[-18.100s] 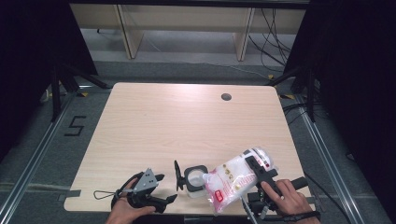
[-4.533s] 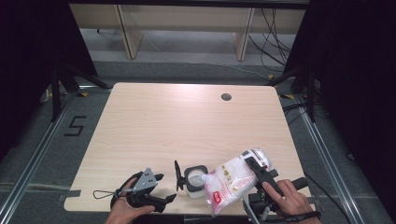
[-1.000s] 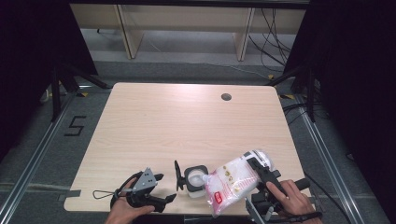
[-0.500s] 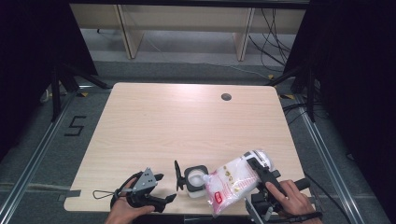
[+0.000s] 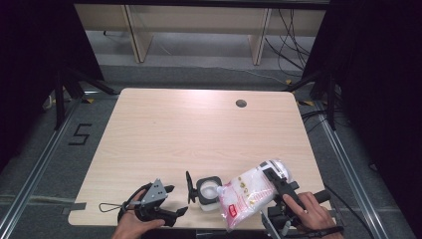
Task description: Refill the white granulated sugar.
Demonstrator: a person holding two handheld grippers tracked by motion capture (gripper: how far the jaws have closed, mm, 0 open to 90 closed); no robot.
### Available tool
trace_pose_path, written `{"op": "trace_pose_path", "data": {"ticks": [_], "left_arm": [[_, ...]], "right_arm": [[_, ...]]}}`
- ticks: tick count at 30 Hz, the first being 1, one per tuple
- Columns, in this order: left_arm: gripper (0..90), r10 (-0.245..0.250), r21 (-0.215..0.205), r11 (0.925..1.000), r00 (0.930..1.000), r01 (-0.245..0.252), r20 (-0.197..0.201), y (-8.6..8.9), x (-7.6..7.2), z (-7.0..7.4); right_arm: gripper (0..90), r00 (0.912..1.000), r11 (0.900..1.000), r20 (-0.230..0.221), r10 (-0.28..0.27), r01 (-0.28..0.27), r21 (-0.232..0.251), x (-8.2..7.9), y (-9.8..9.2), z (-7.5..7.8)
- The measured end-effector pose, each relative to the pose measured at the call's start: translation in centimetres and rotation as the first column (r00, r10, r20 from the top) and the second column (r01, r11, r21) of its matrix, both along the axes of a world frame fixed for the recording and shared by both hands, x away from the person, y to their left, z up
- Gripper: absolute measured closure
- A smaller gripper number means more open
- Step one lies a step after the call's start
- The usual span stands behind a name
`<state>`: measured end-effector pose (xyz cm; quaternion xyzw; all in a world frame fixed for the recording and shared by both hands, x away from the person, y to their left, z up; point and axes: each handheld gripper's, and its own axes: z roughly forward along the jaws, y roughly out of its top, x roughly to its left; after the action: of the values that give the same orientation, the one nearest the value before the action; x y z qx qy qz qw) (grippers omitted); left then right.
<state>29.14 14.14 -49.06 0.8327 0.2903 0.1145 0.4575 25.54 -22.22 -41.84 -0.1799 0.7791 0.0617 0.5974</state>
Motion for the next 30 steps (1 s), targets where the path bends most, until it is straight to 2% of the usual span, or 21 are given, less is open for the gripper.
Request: {"op": "trace_pose_path", "data": {"ticks": [6,7,8,9,10,11,12,13,14,16,17,19,20,21,22,23,24,26,27,28,30], "left_arm": [[17.4,-0.003,0.006,1.0,1.0,0.003,0.003,0.02,0.04,0.0],[17.5,-0.007,0.021,0.9998,1.0,0.007,0.006,0.1,0.07,-0.03],[17.5,0.002,-0.006,1.0,1.0,-0.002,-0.001,-0.06,-0.01,-0.11],[17.4,-0.005,0.019,0.9998,1.0,0.005,0.007,0.1,0.07,0.0],[17.4,0.0,-0.001,1.0,1.0,0.0,-0.001,-0.01,-0.01,0.0],[17.4,-0.003,0.006,1.0,1.0,0.003,0.004,0.04,0.04,0.01],[17.5,0.003,-0.011,0.9999,1.0,-0.003,-0.002,-0.08,-0.01,-0.1],[17.4,-0.001,0.0,1.0,1.0,0.001,0.0,0.0,0.02,-0.08],[17.4,0.015,-0.016,0.9998,0.9998,-0.015,-0.009,-0.09,-0.11,-0.08],[17.5,-0.003,-0.001,1.0,1.0,0.003,0.002,0.0,0.02,0.0],[17.4,0.005,-0.001,1.0,1.0,-0.005,-0.002,-0.03,-0.01,-0.04],[17.4,0.013,-0.015,0.9998,0.9999,-0.013,-0.006,-0.08,-0.1,-0.09],[17.5,0.001,-0.002,1.0,1.0,-0.001,0.004,0.0,-0.01,0.01],[17.4,0.002,-0.001,1.0,1.0,-0.002,0.003,-0.01,-0.01,0.01],[17.5,0.001,0.001,1.0,1.0,-0.001,0.002,-0.01,0.02,-0.08],[17.4,0.004,-0.01,0.9999,1.0,-0.004,0.0,-0.07,-0.02,-0.11],[17.5,0.012,-0.004,0.9999,0.9999,-0.012,-0.005,-0.02,-0.08,-0.06],[17.5,0.002,-0.001,1.0,1.0,-0.002,0.004,0.0,-0.01,0.01],[17.4,-0.001,0.004,1.0,1.0,0.001,0.003,0.02,0.04,-0.02],[17.4,0.015,-0.014,0.9998,0.9999,-0.015,-0.008,-0.1,-0.09,-0.12],[17.4,0.008,-0.008,0.9999,1.0,-0.008,0.0,-0.03,-0.07,-0.04]], "right_arm": [[44.1,1.0,1.0,0.007,-0.005,0.005,-0.019,-0.09,0.02,0.2],[44.1,0.9999,1.0,0.01,-0.004,0.005,-0.013,-0.11,0.0,0.24],[44.1,1.0,1.0,0.004,-0.008,0.009,-0.01,-0.11,-0.01,0.23],[44.1,0.9999,1.0,-0.003,-0.014,0.014,0.002,-0.13,-0.02,0.12],[44.1,0.9998,1.0,-0.006,-0.019,0.019,0.009,-0.15,-0.02,0.04],[44.1,0.9991,0.999,-0.015,-0.039,0.04,0.024,-0.29,-0.07,-0.17],[44.2,0.9999,1.0,0.004,-0.012,0.012,-0.01,-0.15,0.07,0.08],[44.2,0.9996,1.0,-0.011,-0.024,0.024,0.005,-0.16,0.02,-0.05],[44.1,0.9999,1.0,-0.006,-0.014,0.014,0.0,-0.1,0.04,0.01],[44.2,1.0,1.0,0.006,-0.001,0.001,-0.018,-0.1,0.11,0.15],[44.2,0.9993,0.999,-0.016,-0.035,0.035,0.025,-0.26,-0.05,-0.16],[44.2,0.9997,1.0,-0.009,-0.023,0.024,0.009,-0.17,0.02,0.0],[44.2,0.9998,1.0,-0.002,-0.021,0.021,0.01,-0.21,0.01,0.0],[44.2,0.9999,1.0,0.011,-0.002,0.002,-0.013,-0.16,0.09,0.22],[44.2,0.9995,1.0,-0.009,-0.029,0.029,0.007,-0.3,0.0,0.05],[44.2,1.0,1.0,0.009,-0.001,0.001,-0.007,-0.14,0.06,0.31],[44.2,1.0,1.0,0.01,-0.002,0.002,-0.007,-0.15,0.06,0.31],[44.2,0.9994,0.999,-0.008,-0.035,0.035,0.009,-0.35,-0.01,0.06],[44.2,0.9995,0.999,-0.007,-0.031,0.031,0.006,-0.33,0.0,0.07],[44.2,0.9998,1.0,-0.001,-0.02,0.02,0.003,-0.24,0.01,0.17],[44.2,1.0,1.0,0.004,-0.005,0.005,-0.007,-0.13,0.04,0.23]]}}
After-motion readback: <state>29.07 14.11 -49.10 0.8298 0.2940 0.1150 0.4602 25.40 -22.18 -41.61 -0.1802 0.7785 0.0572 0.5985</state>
